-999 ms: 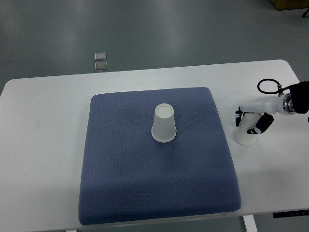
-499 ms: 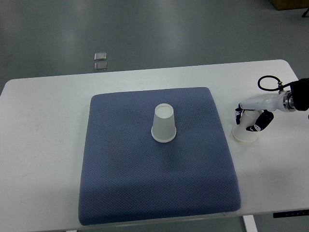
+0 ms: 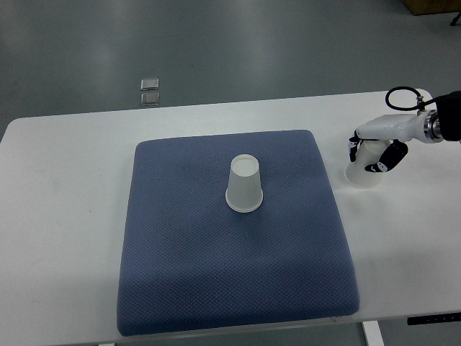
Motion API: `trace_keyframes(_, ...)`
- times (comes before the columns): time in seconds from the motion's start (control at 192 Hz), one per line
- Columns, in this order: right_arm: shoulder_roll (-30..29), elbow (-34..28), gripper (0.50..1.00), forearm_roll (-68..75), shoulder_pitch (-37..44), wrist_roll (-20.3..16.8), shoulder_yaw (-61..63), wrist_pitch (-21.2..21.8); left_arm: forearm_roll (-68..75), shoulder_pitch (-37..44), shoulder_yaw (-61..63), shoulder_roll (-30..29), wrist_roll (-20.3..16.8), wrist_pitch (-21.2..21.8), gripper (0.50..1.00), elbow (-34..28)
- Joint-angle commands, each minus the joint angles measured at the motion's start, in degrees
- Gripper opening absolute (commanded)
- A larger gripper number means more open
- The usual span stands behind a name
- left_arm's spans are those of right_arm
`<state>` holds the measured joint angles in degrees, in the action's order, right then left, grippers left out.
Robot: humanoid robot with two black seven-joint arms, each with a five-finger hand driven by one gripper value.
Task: Stack paper cups
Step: 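Lift the cup with the right hand and carry it over the pad cup, then lower the held cup onto the upside-down cup and open the right hand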
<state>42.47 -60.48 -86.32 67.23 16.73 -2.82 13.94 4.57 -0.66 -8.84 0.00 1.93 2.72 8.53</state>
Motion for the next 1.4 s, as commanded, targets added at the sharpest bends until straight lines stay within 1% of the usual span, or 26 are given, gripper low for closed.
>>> trace_keyframes(0.0, -0.19, -0.17, 0.580, 0.10, 2.55, -0.03, -0.17, 0.91, 0.00, 0.05, -0.04, 0.00, 0.00, 0.01, 1.000, 0.00)
trace_keyframes(0.068, -0.54, -0.43, 0.580, 0.19, 5.01, 0.06, -0.08, 2.58, 0.00, 0.05, 0.05, 0.00, 0.00, 0.01, 1.000, 0.00)
trace_keyframes(0.151, -0.81, -0.78, 0.580, 0.28, 7.39, -0.03, -0.26, 3.20, 0.00, -0.04, 0.05, 0.00, 0.00, 0.01, 1.000, 0.00)
trace_keyframes(0.255, -2.91, -1.40, 0.580, 0.28, 10.82, -0.12, -0.78, 4.43, 0.00, -0.04, 0.05, 0.00, 0.00, 0.01, 1.000, 0.00)
trace_keyframes(0.473, -6.08, -4.39, 0.582, 0.37, 16.79, -0.21, -0.78, 6.98, 0.00, 0.05, 0.05, 0.00, 0.00, 0.01, 1.000, 0.00)
trace_keyframes(0.593, -7.13, -5.44, 0.580, 0.46, 20.22, -0.21, -0.78, 9.26, 0.00, 0.05, 0.05, 0.00, 0.00, 0.01, 1.000, 0.00)
trace_keyframes(0.754, -9.07, -8.25, 0.582, 0.54, 22.94, -0.12, -0.70, 11.37, 0.00, -0.04, 0.05, 0.00, 0.00, 0.01, 1.000, 0.00)
trace_keyframes(0.936, -13.90, -9.04, 0.582, 1.51, 24.70, -0.03, -0.61, 13.22, 0.00, 0.05, 0.05, 0.00, 0.00, 0.01, 1.000, 0.00)
trace_keyframes(1.092, -17.94, -9.04, 0.586, 1.86, 24.97, -0.03, -0.70, 13.74, 0.00, -0.04, 0.05, 0.00, 0.00, 0.01, 1.000, 0.00)
trace_keyframes(1.243, -19.88, -9.04, 0.588, 1.86, 24.97, -0.03, -0.78, 14.62, 0.00, -0.04, 0.05, 0.00, 0.00, 0.01, 1.000, 0.00)
trace_keyframes(1.394, -20.49, -8.96, 0.588, 1.86, 24.88, -0.03, -0.70, 14.71, 0.00, 0.05, 0.05, 0.00, 0.00, 0.01, 1.000, 0.00)
